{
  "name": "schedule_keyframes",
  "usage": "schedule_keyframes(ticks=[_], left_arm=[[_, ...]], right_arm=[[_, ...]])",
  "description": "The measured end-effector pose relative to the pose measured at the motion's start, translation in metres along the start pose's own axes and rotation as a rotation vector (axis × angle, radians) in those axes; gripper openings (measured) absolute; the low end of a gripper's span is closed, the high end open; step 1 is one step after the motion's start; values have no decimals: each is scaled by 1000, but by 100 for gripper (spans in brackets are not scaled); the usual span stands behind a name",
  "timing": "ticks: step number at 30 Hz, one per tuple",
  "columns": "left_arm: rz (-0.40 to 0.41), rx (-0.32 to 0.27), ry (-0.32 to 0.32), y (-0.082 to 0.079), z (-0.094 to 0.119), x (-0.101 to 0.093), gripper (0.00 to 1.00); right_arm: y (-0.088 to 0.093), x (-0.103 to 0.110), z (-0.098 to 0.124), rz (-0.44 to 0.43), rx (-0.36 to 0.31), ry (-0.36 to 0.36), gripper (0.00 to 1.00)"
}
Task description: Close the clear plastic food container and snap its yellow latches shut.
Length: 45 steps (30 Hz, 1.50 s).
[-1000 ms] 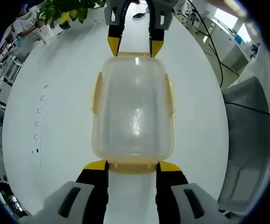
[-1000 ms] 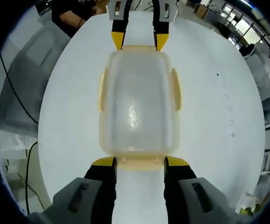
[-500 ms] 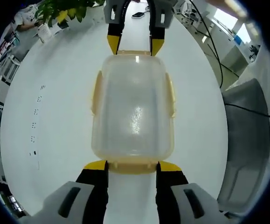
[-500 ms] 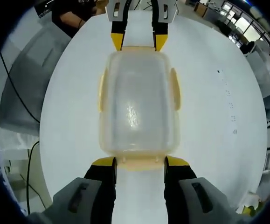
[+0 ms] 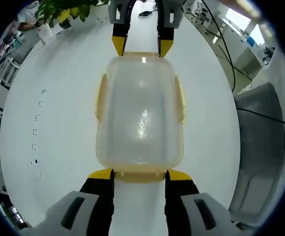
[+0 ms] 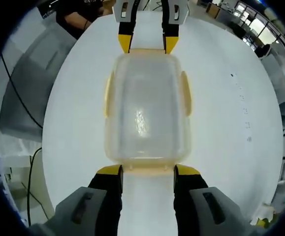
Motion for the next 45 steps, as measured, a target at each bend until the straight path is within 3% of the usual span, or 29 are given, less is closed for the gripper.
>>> schedule_keyframes(ticks=[7, 11, 17, 22, 25, 28, 30, 33, 34, 36, 38, 40, 42, 45], left_arm=[[0, -13, -3, 0, 0, 0, 35], [-7, -23, -11, -1, 0, 0, 35], [32, -35, 2, 1, -1, 1, 35], [129, -50, 19, 7, 4, 2, 36], [268, -75, 42, 15, 12, 4, 44], [337, -142, 57, 15, 22, 6, 50], [409, -220, 85, 11, 30, 7, 50], [610, -339, 178, 5, 43, 8, 48], [750, -408, 232, 1, 49, 12, 47], [922, -530, 332, -5, 58, 17, 47], [993, -542, 389, -4, 56, 13, 48], [1077, -471, 402, 4, 44, 7, 50], [1122, -452, 433, 4, 37, 2, 52], [1249, -546, 517, -6, 34, 2, 52]], right_arm=[[1, 0, -1, -11, -6, 0, 39], [2, -3, 0, -7, -10, 20, 46], [3, -2, 2, -34, -32, 7, 48], [12, 0, 3, -70, -23, -5, 48], [27, -1, 4, -208, 4, -22, 47], [37, -4, 8, -324, -5, -30, 44], [41, -9, 11, -424, -25, -37, 42], [45, -11, 16, -564, -62, -66, 41], [44, -12, 18, -629, -89, -91, 40], [39, -13, 22, -705, -150, -122, 40], [34, -15, 26, -771, -214, -148, 40], [27, -19, 30, -861, -291, -184, 38], [20, -22, 35, -961, -375, -237, 36], [10, -21, 38, -1073, -479, -329, 39]])
Point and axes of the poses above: the point that each gripper's makers call its tool centre point, and the gripper's own axes: z roughly backward along the fingers, x roughly to its left, y roughly out of its underside, the point moved 2 cm from there along z, roughly backward along the fingers, and after that the axes turned 13 degrees about x, right-handed, at the moved point
